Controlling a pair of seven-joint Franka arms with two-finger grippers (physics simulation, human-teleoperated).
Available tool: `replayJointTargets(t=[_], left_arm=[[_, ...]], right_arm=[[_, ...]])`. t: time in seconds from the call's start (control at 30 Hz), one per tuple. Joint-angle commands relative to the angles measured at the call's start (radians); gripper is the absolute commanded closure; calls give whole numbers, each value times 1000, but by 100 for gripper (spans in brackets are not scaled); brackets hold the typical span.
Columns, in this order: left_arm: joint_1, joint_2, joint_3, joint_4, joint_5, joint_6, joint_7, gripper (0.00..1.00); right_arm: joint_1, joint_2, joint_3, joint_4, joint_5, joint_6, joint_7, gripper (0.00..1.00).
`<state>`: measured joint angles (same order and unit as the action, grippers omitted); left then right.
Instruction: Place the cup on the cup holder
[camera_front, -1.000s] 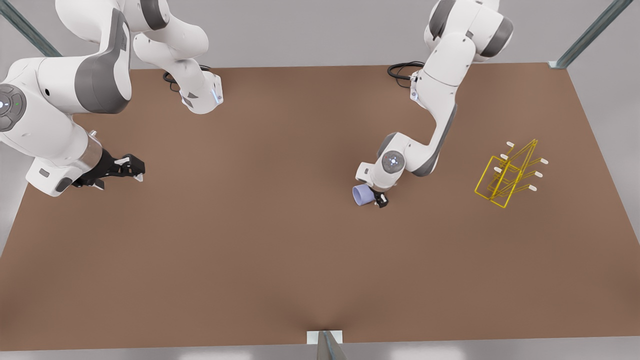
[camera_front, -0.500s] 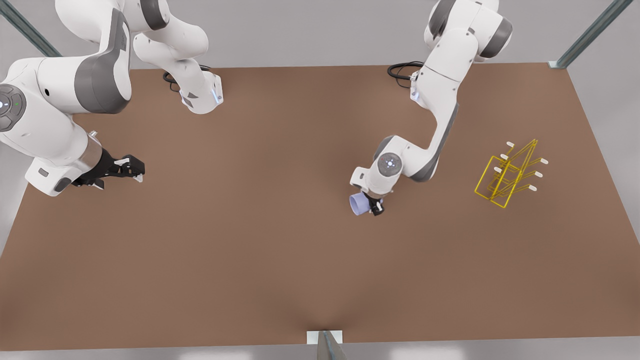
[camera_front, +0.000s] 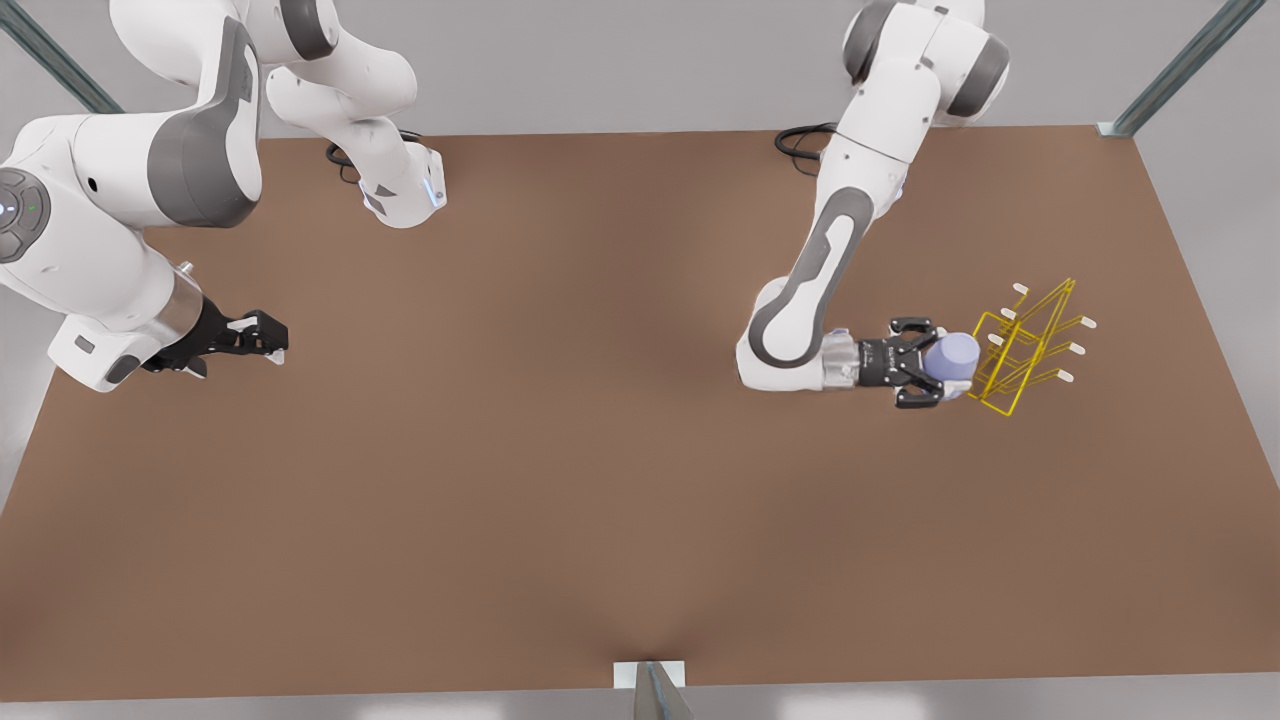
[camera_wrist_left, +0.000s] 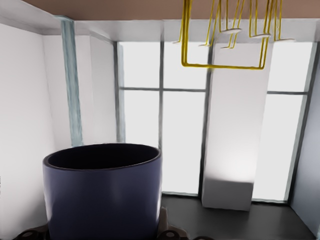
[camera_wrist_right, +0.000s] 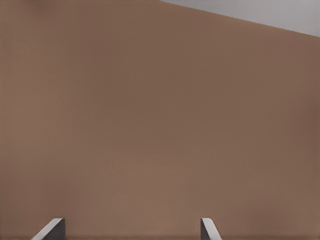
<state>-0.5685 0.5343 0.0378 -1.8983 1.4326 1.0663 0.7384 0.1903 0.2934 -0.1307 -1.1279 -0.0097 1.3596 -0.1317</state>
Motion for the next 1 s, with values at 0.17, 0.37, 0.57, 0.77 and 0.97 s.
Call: replayJointTargets(t=[0.17, 0.37, 0.57, 0.77, 0.97], left_arm=[[1, -94, 85, -255, 166, -95, 29, 21], [24, -68, 91, -338, 85, 17, -137, 21], [48, -17, 93, -352, 42, 104, -277, 21], [84, 18, 91, -349, 42, 162, -361, 21], [78, 21, 91, -367, 35, 161, -386, 21]], right_arm=[[1, 0, 0, 0, 1, 0, 7, 0], [0, -2, -1, 0, 1, 0, 7, 0], [0, -2, -1, 0, 1, 0, 7, 0], [0, -2, 0, 0, 1, 0, 7, 0], [0, 0, -1, 0, 1, 0, 7, 0]])
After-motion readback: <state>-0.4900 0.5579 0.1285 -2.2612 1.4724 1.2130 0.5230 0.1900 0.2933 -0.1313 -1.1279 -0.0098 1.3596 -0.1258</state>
